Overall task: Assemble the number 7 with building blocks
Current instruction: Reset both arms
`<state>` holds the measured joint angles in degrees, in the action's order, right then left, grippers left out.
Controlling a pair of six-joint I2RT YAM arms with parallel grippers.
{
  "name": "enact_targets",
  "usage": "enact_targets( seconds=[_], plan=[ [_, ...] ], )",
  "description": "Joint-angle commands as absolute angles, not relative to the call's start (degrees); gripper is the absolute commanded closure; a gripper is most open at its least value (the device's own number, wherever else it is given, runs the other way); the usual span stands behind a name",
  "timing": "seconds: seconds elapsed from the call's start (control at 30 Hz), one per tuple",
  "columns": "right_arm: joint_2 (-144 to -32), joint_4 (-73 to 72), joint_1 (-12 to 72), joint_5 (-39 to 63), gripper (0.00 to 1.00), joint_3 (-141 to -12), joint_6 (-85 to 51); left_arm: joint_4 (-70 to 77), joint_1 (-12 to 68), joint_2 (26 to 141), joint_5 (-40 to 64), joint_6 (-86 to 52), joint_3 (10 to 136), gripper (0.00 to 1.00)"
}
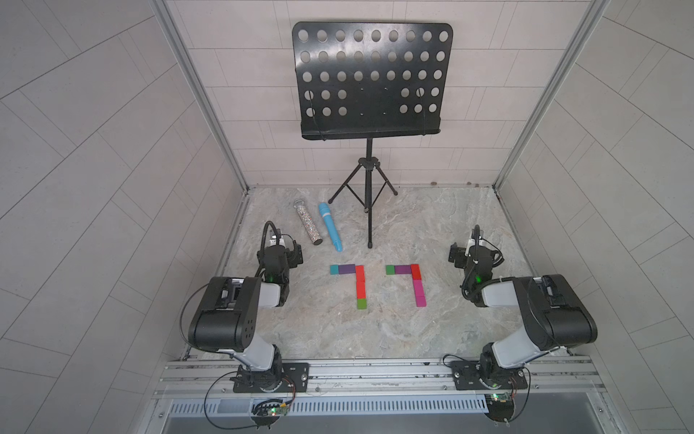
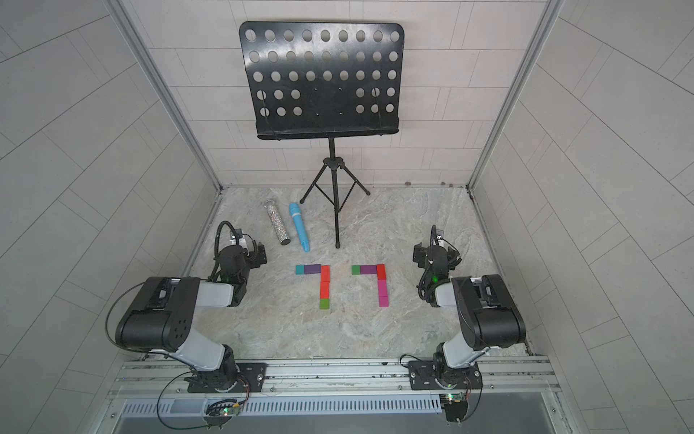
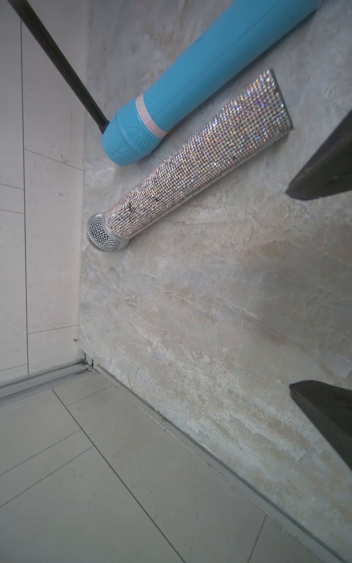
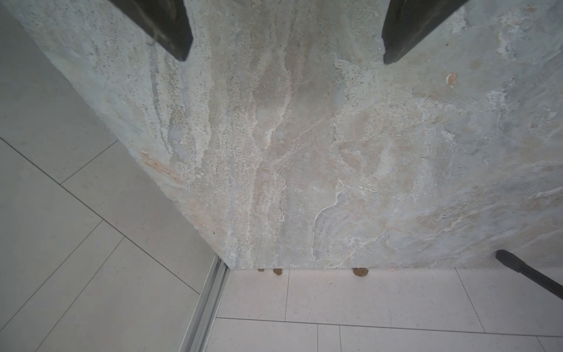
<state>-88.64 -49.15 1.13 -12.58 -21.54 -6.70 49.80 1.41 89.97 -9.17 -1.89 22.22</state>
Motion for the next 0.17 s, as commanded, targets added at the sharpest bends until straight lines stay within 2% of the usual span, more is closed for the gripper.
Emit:
enact_targets(
  seconds=[0.0, 0.13],
  plan=[
    [-88.7, -50.5, 1.8, -12.0, 0.0, -22.0, -4.4, 52.4, 1.7, 90.7, -9.7, -0.9, 22.9, 0.0],
    [-88.1, -49.8, 1.8, -12.2, 0.0, -21.8, -4.6, 52.0, 1.7, 90.4, -9.6, -0.9, 22.9, 0.0]
  ],
)
